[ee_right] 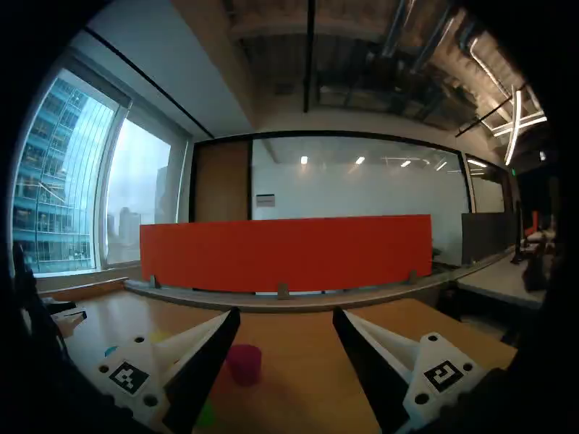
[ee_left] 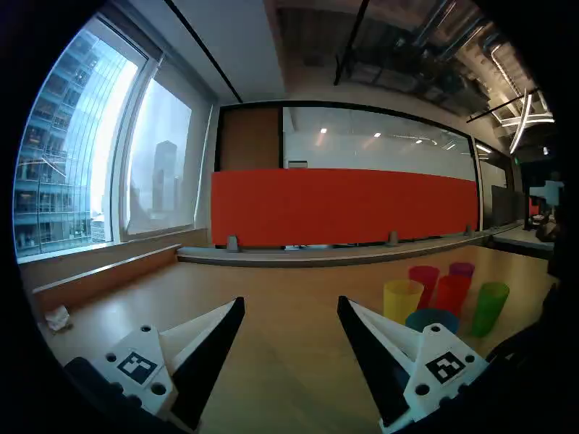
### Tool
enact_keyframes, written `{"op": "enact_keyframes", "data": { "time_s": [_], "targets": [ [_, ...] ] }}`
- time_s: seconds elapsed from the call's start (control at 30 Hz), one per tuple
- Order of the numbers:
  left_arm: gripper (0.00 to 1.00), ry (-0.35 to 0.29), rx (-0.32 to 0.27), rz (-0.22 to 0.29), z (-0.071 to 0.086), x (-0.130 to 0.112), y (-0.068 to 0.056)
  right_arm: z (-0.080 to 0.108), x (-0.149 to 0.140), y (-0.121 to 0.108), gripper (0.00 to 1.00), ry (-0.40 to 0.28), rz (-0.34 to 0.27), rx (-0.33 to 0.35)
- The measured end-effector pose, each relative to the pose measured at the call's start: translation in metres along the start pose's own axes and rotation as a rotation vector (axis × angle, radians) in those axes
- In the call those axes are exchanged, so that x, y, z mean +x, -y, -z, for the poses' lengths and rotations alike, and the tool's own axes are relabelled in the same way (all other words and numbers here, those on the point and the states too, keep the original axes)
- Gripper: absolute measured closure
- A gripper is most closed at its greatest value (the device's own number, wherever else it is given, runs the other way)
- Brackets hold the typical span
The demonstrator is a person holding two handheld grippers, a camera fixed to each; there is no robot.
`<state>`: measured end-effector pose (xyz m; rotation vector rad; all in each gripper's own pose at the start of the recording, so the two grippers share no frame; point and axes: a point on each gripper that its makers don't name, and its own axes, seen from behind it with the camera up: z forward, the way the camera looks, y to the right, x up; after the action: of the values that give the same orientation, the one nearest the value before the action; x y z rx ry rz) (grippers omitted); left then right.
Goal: Pour water
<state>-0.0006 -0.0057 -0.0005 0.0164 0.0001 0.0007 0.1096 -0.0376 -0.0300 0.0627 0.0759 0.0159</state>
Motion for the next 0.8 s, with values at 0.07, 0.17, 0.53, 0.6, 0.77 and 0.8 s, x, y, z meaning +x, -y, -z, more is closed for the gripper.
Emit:
{"op": "enact_keyframes", "data": {
  "time_s": [0.07,0.17,0.53,0.6,0.77,0.8],
  "targets": [
    [0.05,0.000,0.000,0.000,0.000,0.000,0.000,-0.002,-0.002,0.001,0.01,-0.002,0.018,0.004],
    [0.05,0.000,0.000,0.001,0.000,0.000,0.000,-0.006,-0.006,0.000,0.01,-0.005,0.039,0.004],
    [0.05,0.000,0.000,0.000,0.000,0.001,0.000,-0.013,-0.038,-0.010,0.01,-0.006,0.040,-0.024],
    [0.05,0.000,0.000,0.000,0.000,0.001,0.000,-0.014,-0.045,-0.010,0.01,-0.001,0.039,-0.023],
    [0.05,0.000,0.000,0.000,0.000,0.000,0.000,-0.016,-0.062,-0.014,0.01,0.010,0.036,-0.031],
    [0.05,0.000,0.000,0.000,0.000,0.000,0.000,-0.016,-0.065,-0.016,0.01,0.012,0.035,-0.034]
  ]
}}
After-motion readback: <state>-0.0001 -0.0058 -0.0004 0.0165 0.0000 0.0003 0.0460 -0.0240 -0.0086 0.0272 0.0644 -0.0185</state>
